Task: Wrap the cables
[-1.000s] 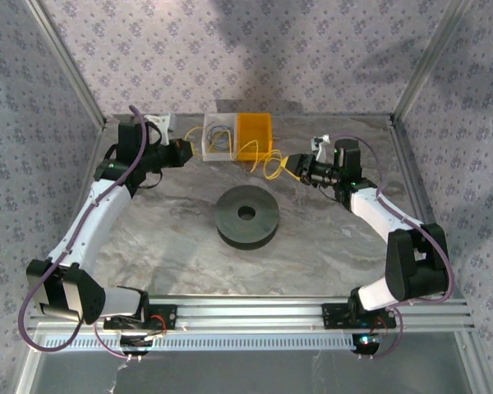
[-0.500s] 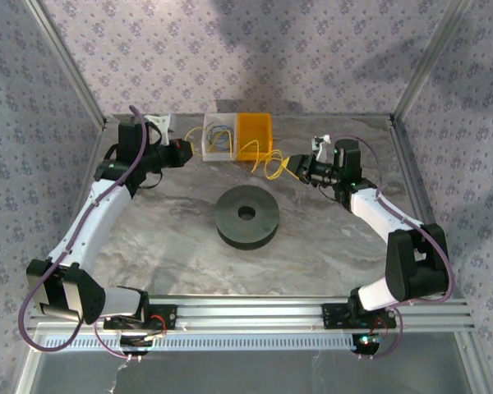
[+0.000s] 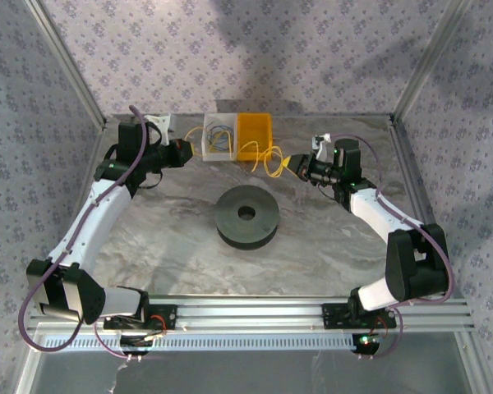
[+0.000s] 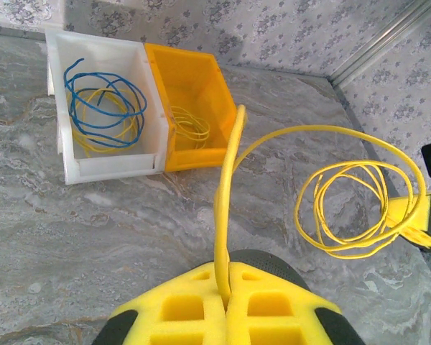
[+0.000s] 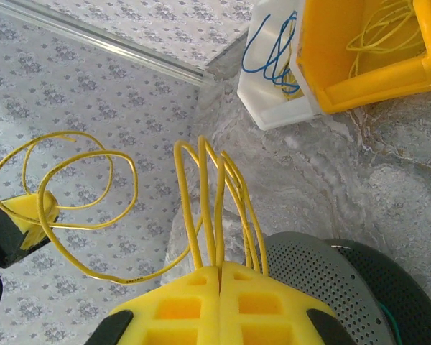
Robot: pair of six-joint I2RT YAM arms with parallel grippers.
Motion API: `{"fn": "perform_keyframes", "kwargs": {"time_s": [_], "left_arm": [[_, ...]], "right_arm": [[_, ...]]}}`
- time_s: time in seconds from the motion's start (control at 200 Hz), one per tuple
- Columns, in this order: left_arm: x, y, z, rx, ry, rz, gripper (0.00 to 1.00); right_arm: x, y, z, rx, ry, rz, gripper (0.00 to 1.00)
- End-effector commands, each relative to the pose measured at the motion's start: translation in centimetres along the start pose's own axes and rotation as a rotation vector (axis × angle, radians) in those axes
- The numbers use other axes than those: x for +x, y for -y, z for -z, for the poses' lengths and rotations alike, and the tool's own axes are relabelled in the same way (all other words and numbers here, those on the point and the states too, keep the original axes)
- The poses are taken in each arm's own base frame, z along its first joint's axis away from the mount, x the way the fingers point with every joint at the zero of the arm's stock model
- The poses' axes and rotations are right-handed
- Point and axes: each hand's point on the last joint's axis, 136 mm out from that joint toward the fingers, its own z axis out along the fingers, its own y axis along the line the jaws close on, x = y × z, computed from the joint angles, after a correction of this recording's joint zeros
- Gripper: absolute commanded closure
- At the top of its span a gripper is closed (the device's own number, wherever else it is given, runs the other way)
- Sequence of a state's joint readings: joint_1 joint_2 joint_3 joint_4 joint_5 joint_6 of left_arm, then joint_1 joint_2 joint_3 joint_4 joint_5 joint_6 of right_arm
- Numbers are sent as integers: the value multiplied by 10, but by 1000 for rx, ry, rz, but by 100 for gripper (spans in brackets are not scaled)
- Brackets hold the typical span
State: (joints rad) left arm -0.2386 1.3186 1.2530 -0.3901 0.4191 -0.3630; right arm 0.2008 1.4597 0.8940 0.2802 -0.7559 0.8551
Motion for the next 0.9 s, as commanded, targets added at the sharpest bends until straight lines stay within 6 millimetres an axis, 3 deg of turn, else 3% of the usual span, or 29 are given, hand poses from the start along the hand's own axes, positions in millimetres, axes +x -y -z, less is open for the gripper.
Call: {"fn": "perform_keyframes", "kwargs": {"time_s": [0.0, 0.29, 0.665, 0.894], "left_arm": [[-4, 8, 1, 27, 21, -32, 100], [-1, 3, 0, 10, 14, -34, 100], [-4, -15, 9, -32, 21, -20, 100], [-7, -28, 20, -65, 32, -7, 100]], "right_arm": [[-1, -3, 6, 2, 9, 26, 100], [-12, 4, 33, 51, 42, 53, 100], [-27, 31, 102, 195, 145, 106, 100], [-32, 41, 129, 261, 192, 119, 100]]}}
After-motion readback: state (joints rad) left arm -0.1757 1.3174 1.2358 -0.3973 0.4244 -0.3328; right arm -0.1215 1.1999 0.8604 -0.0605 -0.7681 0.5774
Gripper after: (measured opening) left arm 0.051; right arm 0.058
